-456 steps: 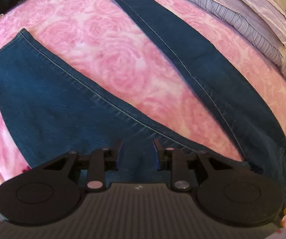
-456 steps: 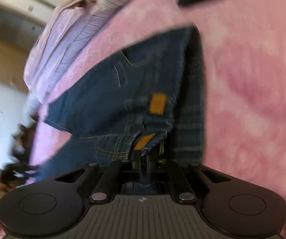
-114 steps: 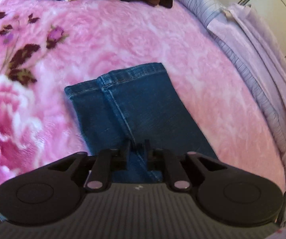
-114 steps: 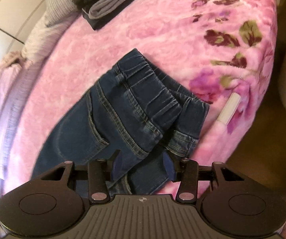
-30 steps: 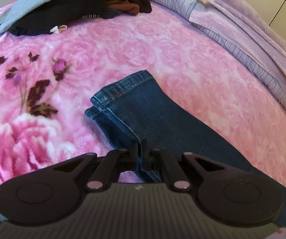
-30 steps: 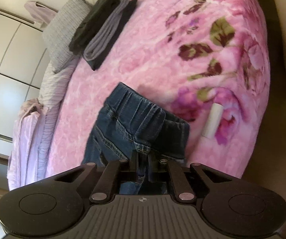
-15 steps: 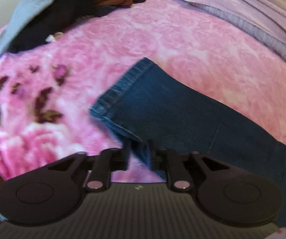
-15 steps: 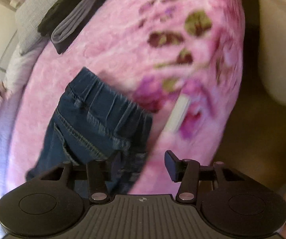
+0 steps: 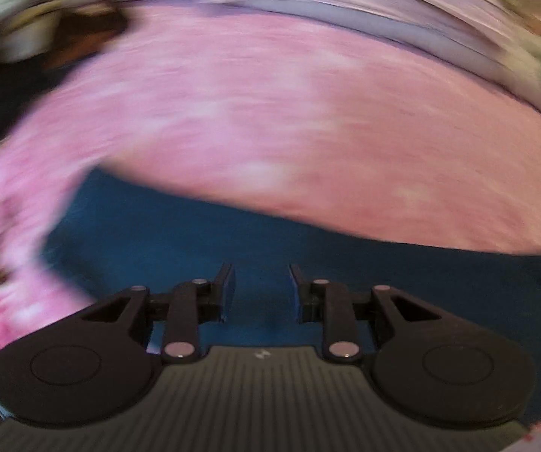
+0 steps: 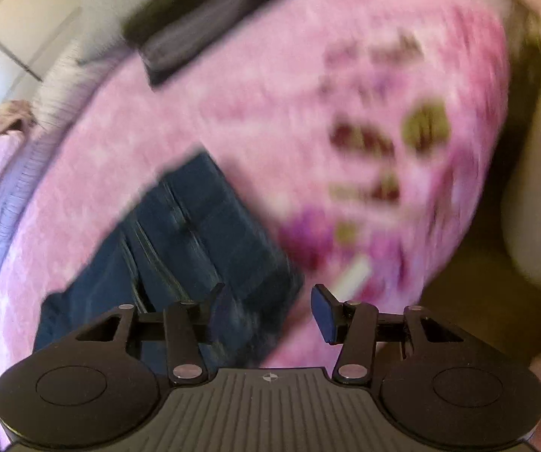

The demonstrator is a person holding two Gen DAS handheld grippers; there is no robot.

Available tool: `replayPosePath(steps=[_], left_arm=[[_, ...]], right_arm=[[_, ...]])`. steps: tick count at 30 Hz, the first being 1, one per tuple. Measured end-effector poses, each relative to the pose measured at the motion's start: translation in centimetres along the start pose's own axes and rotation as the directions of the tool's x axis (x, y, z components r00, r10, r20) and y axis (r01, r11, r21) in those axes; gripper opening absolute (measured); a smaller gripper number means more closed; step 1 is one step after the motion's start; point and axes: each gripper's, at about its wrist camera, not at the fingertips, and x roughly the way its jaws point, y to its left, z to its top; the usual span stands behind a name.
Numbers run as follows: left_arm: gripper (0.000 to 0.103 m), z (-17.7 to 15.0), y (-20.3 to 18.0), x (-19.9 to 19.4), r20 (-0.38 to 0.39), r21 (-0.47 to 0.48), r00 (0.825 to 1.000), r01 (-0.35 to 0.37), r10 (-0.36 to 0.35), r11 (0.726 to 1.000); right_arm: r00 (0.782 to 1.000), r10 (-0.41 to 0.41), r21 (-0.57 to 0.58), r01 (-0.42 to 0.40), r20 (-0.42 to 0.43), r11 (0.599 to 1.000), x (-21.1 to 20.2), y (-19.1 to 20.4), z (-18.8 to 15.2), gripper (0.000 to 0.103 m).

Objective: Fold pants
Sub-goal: 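Grasp the folded jeans with the left gripper while the right gripper straightens the waistband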

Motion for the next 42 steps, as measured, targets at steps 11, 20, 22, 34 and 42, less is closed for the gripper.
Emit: replayPosePath(steps=[11, 20, 22, 34, 42], left_arm=[[0.024, 6.5, -25.0, 9.3, -0.330, 0.294, 0.769, 0.635, -0.548, 0.715], [0.023, 6.0, -31.5, 14.7, -0.549, 0.310, 0.637, 0.757, -0.542, 0.575], [0.000, 6.2, -31.8, 15.4, -0.556, 0.306, 0.627, 0.765, -0.546, 0.566], [0.005, 7.0, -30.3, 15.4, -0.211, 0.403, 0.832, 0.552, -0.513, 0.730], [0.006, 3.9, -24.0, 7.5, -0.146, 0.523, 0.878, 0.459, -0.455, 0.718]], right_arm=[[0.999, 0.021, -0.085, -0.025, -0.047, 0.996, 6.5, 2.8, 6.1, 0.046], [0.995, -0.044, -0.063, 0.039, -0.089, 0.997, 6.8, 2.1, 3.0, 0.046], [0.994, -0.057, -0.063, 0.051, -0.095, 0.997, 7.2, 2.0, 2.6, 0.046], [0.968, -0.253, -0.140, 0.249, -0.012, 0.958, 5.9, 2.7, 1.8, 0.053], [0.991, -0.132, -0.361, 0.134, 0.029, 0.923, 2.7, 8.8, -2.3, 0.053]])
